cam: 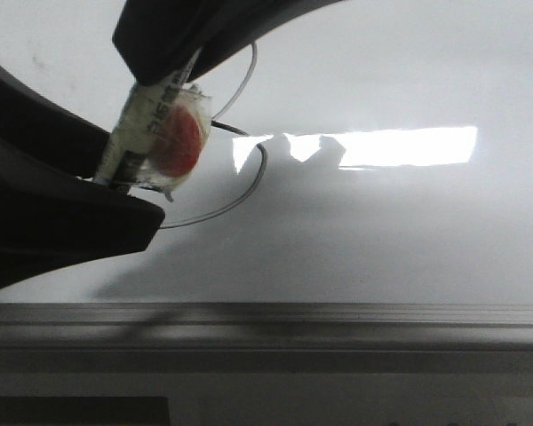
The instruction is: Write number 3 on whiteboard
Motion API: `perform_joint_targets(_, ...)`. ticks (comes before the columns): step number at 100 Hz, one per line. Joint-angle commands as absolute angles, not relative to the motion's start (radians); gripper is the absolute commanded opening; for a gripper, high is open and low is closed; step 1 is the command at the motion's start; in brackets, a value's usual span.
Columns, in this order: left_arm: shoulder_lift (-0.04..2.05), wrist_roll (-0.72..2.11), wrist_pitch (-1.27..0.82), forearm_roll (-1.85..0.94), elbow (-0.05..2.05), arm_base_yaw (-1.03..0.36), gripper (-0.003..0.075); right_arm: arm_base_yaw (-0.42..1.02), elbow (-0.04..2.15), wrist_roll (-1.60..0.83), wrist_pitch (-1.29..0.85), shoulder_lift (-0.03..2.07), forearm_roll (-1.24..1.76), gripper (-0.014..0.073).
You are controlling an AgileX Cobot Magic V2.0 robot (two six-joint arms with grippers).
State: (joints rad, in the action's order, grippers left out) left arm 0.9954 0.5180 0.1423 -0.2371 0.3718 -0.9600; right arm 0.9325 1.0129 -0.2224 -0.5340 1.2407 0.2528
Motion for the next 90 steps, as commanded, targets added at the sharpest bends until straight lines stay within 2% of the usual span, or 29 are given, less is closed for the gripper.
perform_joint_targets(1, 0.989, 0.509, 0.223, -0.248, 0.4, -0.966, 0.0285, 0.933, 1.049, -0.232, -0.485, 1.208, 0.256, -0.0064)
perform_joint_targets(12, 0.989, 0.509, 0.221, -0.248, 0.4, -0.966, -0.0019, 0.933, 1.049, -0.232, -0.485, 1.208, 0.256, -0.0064)
perform_joint_targets(38, 0.989, 0.509, 0.217, -0.248, 0.4, -0.966, -0.002, 0.933, 1.049, -0.232, -0.485, 1.208, 0.256, -0.0053)
perform_joint_targets(46, 0.989, 0.509, 0.217, -0.248, 0.4, -0.966, -0.002, 0.933, 1.049, -0.232, -0.484, 1.208, 0.256, 0.0045)
perform_joint_targets(51, 0.989, 0.509, 0.217, -0.25, 0.4, -0.966, -0.002, 0.931, 1.049, -0.232, -0.471, 1.208, 0.256, 0.0162)
perform_joint_targets(55, 0.989, 0.507, 0.217, -0.264, 0.4, -0.966, -0.002, 0.927, 1.049, -0.232, -0.462, 1.208, 0.256, 0.0302)
perform_joint_targets(56, 0.989, 0.507, 0.217, -0.269, 0.4, -0.966, -0.002, 0.923, 1.049, -0.232, -0.457, 1.208, 0.256, 0.0302)
perform_joint_targets(61, 0.989, 0.507, 0.222, -0.326, 0.4, -0.966, -0.002, 0.913, 1.049, -0.232, -0.437, 1.204, 0.256, 0.0466)
perform_joint_targets(67, 0.989, 0.507, 0.234, -0.434, 0.4, -0.966, -0.002, 0.892, 1.049, -0.232, -0.43, 1.194, 0.256, 0.0554)
perform_joint_targets(90, 0.961, 0.507, 0.294, -0.867, 0.404, -0.964, -0.002, 0.838, 1.049, -0.23, -0.438, 1.105, 0.256, 0.0574)
